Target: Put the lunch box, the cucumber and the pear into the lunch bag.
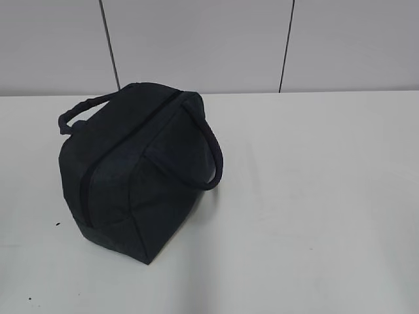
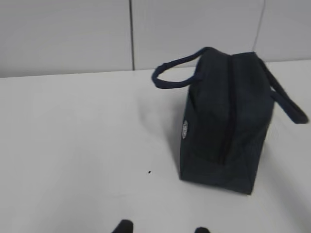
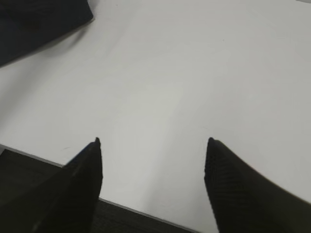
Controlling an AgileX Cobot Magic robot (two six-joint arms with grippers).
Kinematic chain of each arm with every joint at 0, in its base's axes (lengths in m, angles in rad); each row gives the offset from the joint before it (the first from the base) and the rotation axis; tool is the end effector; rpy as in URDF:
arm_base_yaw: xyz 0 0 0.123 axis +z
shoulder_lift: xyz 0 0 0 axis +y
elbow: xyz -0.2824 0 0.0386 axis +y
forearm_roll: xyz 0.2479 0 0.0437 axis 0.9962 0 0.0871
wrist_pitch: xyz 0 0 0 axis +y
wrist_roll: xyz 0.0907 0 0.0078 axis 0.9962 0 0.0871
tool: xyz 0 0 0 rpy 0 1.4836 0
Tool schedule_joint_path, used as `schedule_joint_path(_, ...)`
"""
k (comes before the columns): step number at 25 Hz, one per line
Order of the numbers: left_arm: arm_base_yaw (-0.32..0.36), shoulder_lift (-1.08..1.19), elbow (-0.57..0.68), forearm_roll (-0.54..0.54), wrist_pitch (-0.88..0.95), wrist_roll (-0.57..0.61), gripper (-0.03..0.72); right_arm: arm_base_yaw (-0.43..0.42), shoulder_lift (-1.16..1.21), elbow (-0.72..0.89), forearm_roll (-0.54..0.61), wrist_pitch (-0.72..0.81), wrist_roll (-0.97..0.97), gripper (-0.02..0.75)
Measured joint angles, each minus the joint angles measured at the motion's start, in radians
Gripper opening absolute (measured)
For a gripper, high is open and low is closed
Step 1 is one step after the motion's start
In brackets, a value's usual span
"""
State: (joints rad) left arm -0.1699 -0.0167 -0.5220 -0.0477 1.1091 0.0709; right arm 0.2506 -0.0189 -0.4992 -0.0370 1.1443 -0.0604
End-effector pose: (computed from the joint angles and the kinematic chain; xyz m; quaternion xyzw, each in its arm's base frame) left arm -0.0126 -0.0018 0.2792 0.1047 0.8491 -0.0493 0.5154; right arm -0.0102 -0.0058 0.2702 -0.1331 0.8595 0.0285 0.4928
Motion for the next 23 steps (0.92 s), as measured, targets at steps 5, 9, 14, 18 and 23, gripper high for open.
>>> schedule_joint_path(5,0.069,-0.001,0.000,0.000,-0.001,0.000,0.242,-0.077,0.000,0.000,-0.003,0.000,0.004,0.512)
schedule_joint_path(9,0.090,-0.001,0.000,0.000,-0.001,0.000,0.242,-0.093,0.000,0.000,-0.004,0.000,0.004,0.512)
schedule_joint_path(14,0.109,-0.001,0.000,0.000,-0.001,0.000,0.242,-0.093,0.000,0.000,-0.004,0.000,0.004,0.512)
schedule_joint_path(18,0.109,-0.001,0.000,0.000,-0.001,0.000,0.242,-0.093,0.000,0.000,-0.004,0.000,0.006,0.512)
schedule_joint_path(23,0.109,-0.001,0.000,0.000,-0.001,0.000,0.241,-0.093,0.000,0.000,-0.004,0.000,0.006,0.512)
